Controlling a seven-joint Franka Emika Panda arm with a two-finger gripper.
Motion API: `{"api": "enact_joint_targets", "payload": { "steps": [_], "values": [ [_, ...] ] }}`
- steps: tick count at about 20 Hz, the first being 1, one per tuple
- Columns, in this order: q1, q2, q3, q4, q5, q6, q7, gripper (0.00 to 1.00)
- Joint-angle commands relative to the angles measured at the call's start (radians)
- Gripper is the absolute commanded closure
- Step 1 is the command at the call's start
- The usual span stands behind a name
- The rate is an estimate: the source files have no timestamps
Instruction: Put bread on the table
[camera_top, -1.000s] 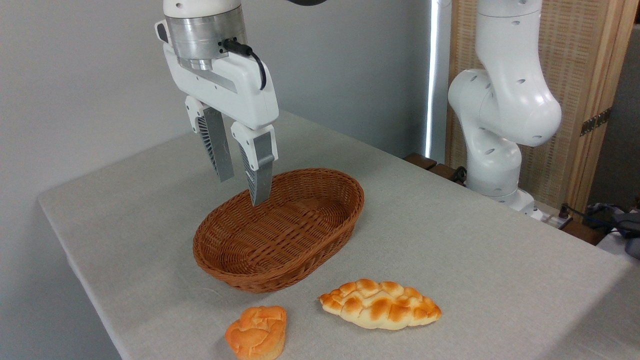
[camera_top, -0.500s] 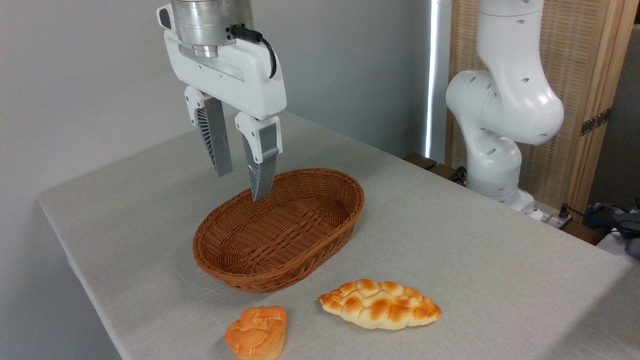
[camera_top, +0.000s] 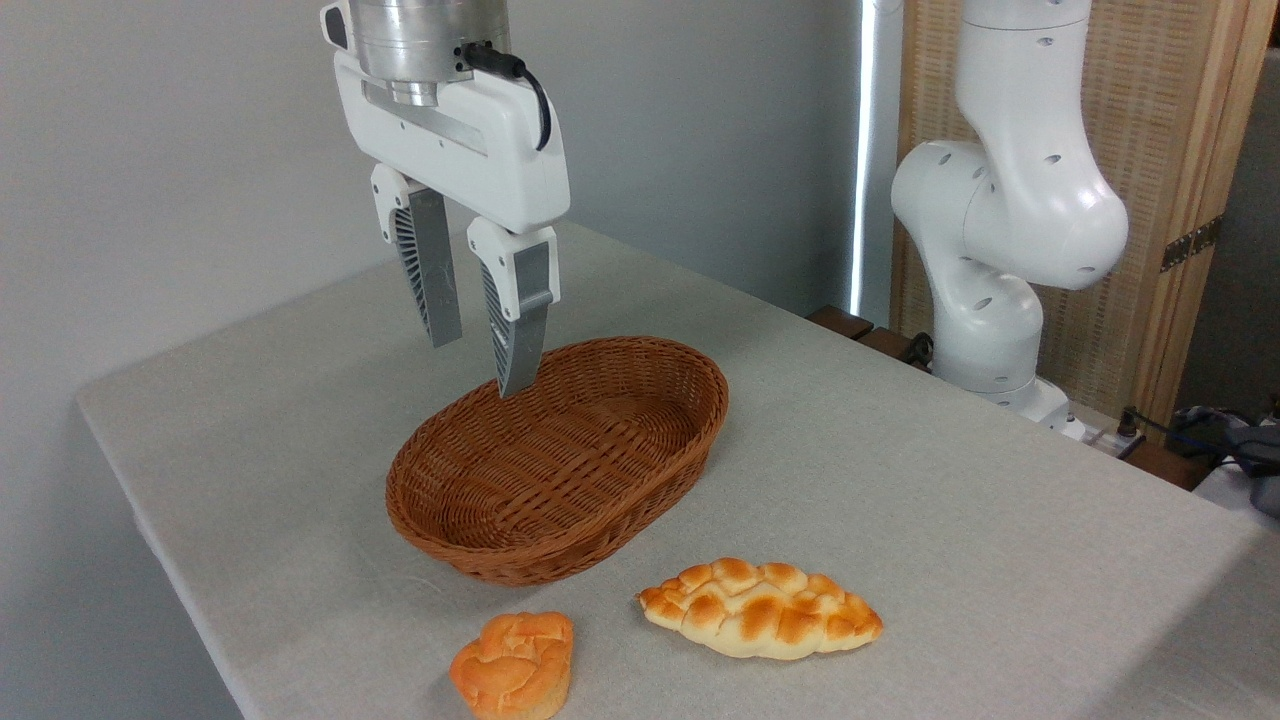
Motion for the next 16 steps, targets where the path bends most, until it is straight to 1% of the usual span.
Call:
{"api": "enact_joint_targets", "payload": {
  "steps": [1,11,13,16],
  "values": [
    [0.013,-0.02,-0.011,-0.023,-0.007,-0.005,0.006,0.0],
    [0.012,-0.018,-0.007,-0.02,0.001,-0.044,0.004,0.0],
    [0.012,-0.018,-0.005,-0.017,0.001,-0.07,0.004,0.0],
    [0.012,-0.017,-0.005,-0.015,0.001,-0.07,0.006,0.0]
  ]
}}
